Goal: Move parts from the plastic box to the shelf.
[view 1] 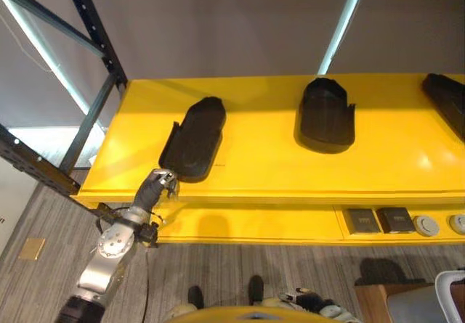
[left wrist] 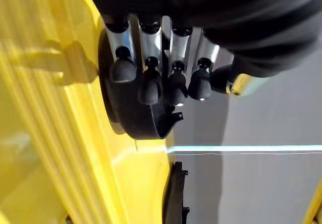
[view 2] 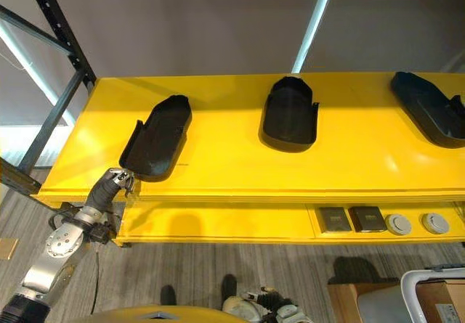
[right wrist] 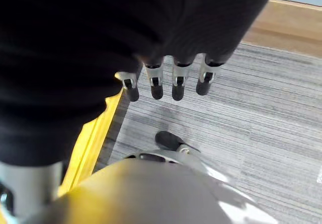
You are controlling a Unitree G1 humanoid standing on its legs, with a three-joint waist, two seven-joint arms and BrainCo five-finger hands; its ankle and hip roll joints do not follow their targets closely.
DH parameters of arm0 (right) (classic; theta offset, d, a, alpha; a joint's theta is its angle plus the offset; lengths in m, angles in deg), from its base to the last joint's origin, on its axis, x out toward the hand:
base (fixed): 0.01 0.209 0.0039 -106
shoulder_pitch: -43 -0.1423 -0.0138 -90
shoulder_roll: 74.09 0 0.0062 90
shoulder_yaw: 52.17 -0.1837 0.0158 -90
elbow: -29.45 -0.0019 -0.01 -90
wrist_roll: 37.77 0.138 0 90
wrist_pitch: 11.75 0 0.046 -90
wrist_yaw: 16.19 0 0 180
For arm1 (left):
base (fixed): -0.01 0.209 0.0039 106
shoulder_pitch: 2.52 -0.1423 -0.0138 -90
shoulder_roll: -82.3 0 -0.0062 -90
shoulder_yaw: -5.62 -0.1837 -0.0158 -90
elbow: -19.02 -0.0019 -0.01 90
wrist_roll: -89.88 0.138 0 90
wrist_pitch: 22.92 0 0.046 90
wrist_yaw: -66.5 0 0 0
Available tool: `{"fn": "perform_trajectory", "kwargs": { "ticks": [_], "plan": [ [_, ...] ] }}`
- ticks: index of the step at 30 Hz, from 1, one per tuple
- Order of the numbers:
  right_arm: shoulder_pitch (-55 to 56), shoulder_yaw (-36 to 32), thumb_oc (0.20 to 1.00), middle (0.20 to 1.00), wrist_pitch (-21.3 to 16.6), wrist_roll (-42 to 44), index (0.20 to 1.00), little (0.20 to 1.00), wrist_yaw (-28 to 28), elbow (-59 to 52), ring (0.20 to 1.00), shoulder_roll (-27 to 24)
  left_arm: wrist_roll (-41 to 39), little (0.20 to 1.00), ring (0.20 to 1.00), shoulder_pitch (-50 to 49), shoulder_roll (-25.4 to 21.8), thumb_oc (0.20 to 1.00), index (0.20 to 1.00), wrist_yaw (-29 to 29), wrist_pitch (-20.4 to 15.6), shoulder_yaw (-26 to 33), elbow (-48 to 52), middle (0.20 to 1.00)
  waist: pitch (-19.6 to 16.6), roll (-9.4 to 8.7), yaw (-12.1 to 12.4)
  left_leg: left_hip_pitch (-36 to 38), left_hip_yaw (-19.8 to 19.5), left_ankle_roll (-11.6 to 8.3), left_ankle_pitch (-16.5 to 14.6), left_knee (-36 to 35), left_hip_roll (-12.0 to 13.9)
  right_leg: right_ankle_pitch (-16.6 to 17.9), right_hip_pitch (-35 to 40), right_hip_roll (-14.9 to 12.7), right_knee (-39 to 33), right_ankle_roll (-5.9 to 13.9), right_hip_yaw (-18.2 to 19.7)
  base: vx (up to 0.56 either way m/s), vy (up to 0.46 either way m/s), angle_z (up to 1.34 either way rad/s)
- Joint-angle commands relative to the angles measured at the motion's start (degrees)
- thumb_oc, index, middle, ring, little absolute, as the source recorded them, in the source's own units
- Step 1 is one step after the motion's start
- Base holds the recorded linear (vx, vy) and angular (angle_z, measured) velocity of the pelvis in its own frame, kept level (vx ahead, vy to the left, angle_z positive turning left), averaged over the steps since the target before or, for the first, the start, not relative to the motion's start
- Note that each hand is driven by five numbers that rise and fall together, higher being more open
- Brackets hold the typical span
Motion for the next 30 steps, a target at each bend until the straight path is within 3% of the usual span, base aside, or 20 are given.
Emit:
{"fn": "perform_trajectory", "kwargs": {
  "ticks": [1,13,30],
  "plan": [
    [0.6,2.1,1.0,1.0,0.7,1.2,1.0,1.0,0.7,3.2,1.0,1.8,-1.3,0.2,0.2,2.9,-0.4,0.2,0.2,0.5,-2.6,1.1,0.4,0.2,0.3,-2.84,-0.7,1.9,-3.2,-1.71,-6.0,-0.3,3.5,-7.5,3.9,-3.4,0.1,4.78,-0.3,0.03,-0.011,-0.16],
    [0.1,2.3,1.0,1.0,0.6,2.3,1.0,1.0,1.4,1.5,1.0,1.6,-3.0,0.2,0.2,7.9,3.4,0.2,0.2,3.0,-1.8,-0.2,-8.7,0.2,0.8,-2.5,-2.8,0.3,-1.8,-1.97,-5.6,-0.3,3.9,-7.1,1.5,-2.8,0.1,4.71,1.0,0.0,-0.005,-0.04],
    [-0.5,3.3,1.0,1.0,0.3,3.7,1.0,1.0,2.5,0.3,1.0,1.7,-2.8,0.2,0.2,16.5,4.4,0.2,0.2,7.9,-3.6,0.5,-13.9,0.2,1.4,-2.69,-4.5,-2.5,-0.7,-2.23,-4.6,-0.3,4.5,-6.7,-1.7,-1.6,0.1,4.4,2.2,-0.01,-0.013,-0.07]
  ]
}}
